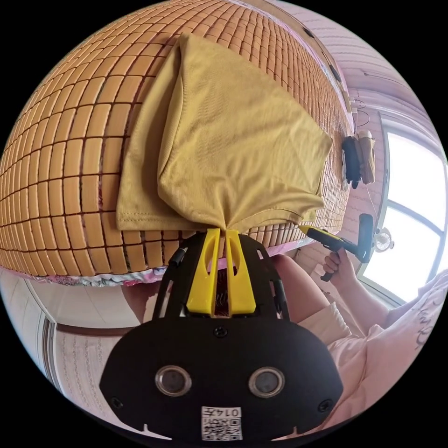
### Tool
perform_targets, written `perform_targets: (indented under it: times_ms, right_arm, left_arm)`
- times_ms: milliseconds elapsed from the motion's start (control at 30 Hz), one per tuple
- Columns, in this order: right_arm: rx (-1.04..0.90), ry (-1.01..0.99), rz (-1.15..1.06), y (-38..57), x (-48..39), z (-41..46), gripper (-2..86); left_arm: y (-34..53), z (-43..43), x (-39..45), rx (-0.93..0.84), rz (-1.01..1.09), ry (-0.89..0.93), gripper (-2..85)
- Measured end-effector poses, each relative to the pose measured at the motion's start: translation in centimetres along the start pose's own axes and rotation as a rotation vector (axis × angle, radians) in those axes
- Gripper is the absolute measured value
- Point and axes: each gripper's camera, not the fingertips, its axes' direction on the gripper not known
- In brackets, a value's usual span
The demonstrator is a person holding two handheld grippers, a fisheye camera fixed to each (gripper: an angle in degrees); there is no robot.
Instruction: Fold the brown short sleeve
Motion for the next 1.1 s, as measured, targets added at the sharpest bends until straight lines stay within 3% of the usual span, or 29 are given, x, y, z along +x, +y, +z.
perform_targets:
  times_ms: [200,300,700,800,867,967,1100]
  right_arm:
    - [0.045,-0.022,-0.013,-0.5,-1.5,-1.0,3.6]
    - [0.018,-0.100,-0.001,-1.4,-2.2,-0.5,8.0]
    - [-0.018,-0.015,0.092,0.0,-5.0,1.3,5.2]
    - [-0.033,0.195,-0.049,-0.2,-7.6,-0.2,1.4]
    - [0.030,0.379,-0.323,-1.9,-12.3,-1.6,0.1]
    - [0.112,0.399,-0.553,-6.9,-17.5,-2.0,-0.5]
    - [0.140,0.522,-0.572,-12.5,-20.9,0.7,-0.7]
  left_arm:
    - [-0.2,1.1,1.4,-0.059,0.030,-0.134,3.2]
    - [-0.2,1.3,2.1,-0.038,0.047,-0.116,2.7]
    - [-0.7,5.6,4.0,-0.049,0.053,-0.153,1.0]
    - [0.5,5.0,5.4,-0.005,0.131,-0.244,0.6]
    - [1.1,4.5,7.4,0.050,0.251,-0.339,-0.4]
    - [0.3,5.0,11.1,0.139,0.391,-0.298,-0.6]
    - [-1.3,8.9,15.0,0.203,0.514,-0.285,-0.7]
